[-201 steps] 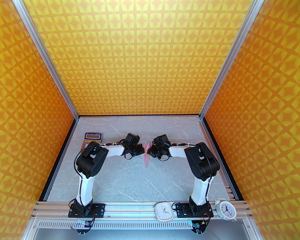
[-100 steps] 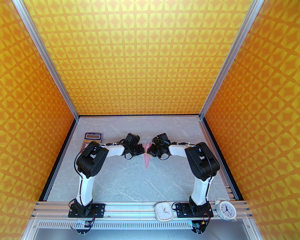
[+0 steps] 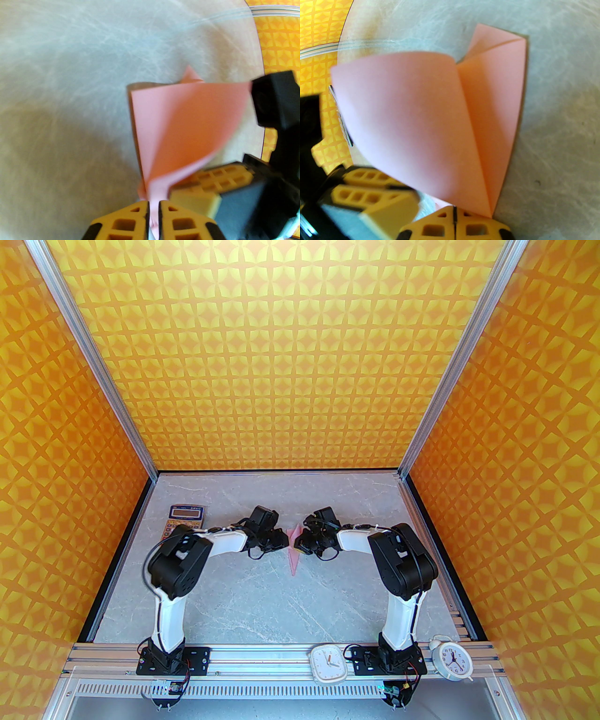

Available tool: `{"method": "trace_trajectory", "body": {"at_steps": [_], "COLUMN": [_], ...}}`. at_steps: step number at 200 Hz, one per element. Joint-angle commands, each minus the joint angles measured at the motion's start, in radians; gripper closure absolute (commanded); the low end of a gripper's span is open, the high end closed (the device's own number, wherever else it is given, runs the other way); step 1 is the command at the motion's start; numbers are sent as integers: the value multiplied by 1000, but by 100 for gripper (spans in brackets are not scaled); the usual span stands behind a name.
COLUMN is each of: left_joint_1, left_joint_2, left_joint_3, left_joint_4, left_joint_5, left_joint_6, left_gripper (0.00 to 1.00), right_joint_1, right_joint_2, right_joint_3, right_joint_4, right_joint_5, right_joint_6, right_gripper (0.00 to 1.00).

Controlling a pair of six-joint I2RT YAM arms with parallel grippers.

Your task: Fold a paper plane with a square sheet of paper (fold left side to right side)

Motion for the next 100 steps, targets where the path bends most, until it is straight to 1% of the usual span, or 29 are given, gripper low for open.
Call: {"method": "trace_trajectory", "body": {"at_steps": [1, 16, 31, 35, 73, 100], "left_joint_1": [-17, -44, -63, -95, -168, -203], "left_joint_2": [-108, -141, -158, -162, -136, -109], "left_joint_3": [-63, -103, -135, -145, -167, -157], "left_joint_4": [42, 70, 105, 117, 170, 178], "left_joint_5": [-26, -26, -26, -26, -55, -75], "left_joint_6": [-48, -81, -123, -134, -216, -241], "left_gripper": [90, 96, 99, 100, 100, 100], "right_joint_1": [-4, -4, -4, -4, -4, -4], "right_joint_2": [27, 27, 29, 29, 35, 34], "right_joint_3": [-14, -16, -16, -17, -23, -28], "right_joint_4": [-76, -76, -73, -72, -65, -56], "right_joint_5": [75, 78, 77, 78, 82, 79], "right_joint_6": [-16, -16, -14, -13, -1, 4], "right_gripper": [95, 95, 95, 95, 95, 95]}}
